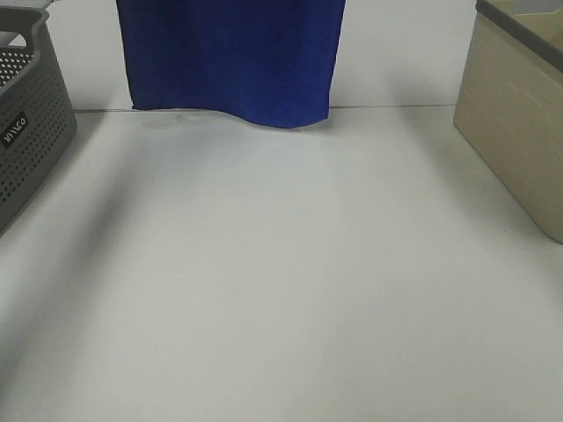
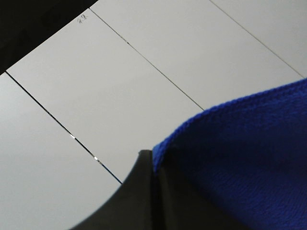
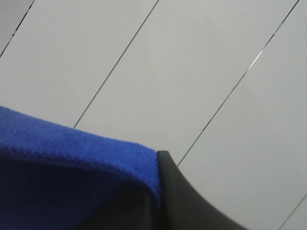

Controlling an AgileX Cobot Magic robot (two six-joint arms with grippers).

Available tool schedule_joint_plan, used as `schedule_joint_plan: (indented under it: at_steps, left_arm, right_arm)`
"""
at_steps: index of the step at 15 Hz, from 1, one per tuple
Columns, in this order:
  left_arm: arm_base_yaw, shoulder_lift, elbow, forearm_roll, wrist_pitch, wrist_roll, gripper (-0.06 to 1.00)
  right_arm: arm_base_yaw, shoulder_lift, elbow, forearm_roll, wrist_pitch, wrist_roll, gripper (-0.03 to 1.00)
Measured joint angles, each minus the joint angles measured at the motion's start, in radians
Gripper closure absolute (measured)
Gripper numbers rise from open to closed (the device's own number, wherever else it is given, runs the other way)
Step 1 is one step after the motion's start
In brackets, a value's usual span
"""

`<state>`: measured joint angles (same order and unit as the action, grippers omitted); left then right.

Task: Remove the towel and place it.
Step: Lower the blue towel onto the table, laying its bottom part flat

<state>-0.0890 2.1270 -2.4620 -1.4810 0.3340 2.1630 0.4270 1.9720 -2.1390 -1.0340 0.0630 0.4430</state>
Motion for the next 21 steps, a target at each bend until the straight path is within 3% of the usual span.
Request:
schedule_joint_plan:
  at_steps: [2, 4, 5, 7, 9, 11, 13, 15, 18, 20, 21]
  left_arm:
    - [0.0, 0.001, 0.0, 0.023, 0.007, -0.043, 0.94]
    - [0.0, 0.001, 0.0, 0.142, 0.06, -0.193, 0.94]
    - [0.0, 0.001, 0.0, 0.275, 0.111, -0.316, 0.94]
    - [0.0, 0.001, -0.001, 0.595, 0.236, -0.657, 0.94]
    - [0.0, 0.001, -0.001, 0.875, 0.385, -0.936, 0.94]
    - [0.0, -0.014, -0.001, 1.029, 0.55, -1.142, 0.94]
    - [0.001, -0.043, -0.001, 1.063, 0.737, -1.249, 0.94]
    - [0.001, -0.088, -0.001, 1.064, 0.863, -1.318, 0.94]
    - [-0.001, -0.154, -0.001, 1.067, 0.883, -1.497, 0.94]
    - [-0.003, -0.2, 0.04, 1.085, 0.887, -1.64, 0.94]
    - [-0.004, -0.301, 0.197, 1.116, 0.89, -1.686, 0.94]
  right_arm:
    - [0.0, 0.0, 0.0, 0.02, 0.018, 0.002, 0.95]
    - [0.001, 0.0, 0.0, 0.085, 0.082, 0.002, 0.95]
    - [0.001, 0.0, 0.0, 0.138, 0.132, 0.002, 0.95]
    - [0.001, -0.009, 0.0, 0.316, 0.272, -0.063, 0.95]
    - [0.017, -0.027, 0.0, 0.547, 0.422, -0.252, 0.95]
    - [0.025, -0.036, 0.0, 0.786, 0.617, -0.449, 0.95]
    - [0.025, -0.061, 0.0, 0.924, 0.788, -0.543, 0.95]
    - [0.025, -0.124, 0.0, 0.973, 0.921, -0.557, 0.95]
    - [0.025, -0.189, -0.003, 0.997, 1.101, -0.565, 0.95]
    - [0.025, -0.192, -0.003, 1.009, 1.132, -0.566, 0.95]
    - [0.028, -0.199, -0.003, 1.034, 1.136, -0.567, 0.95]
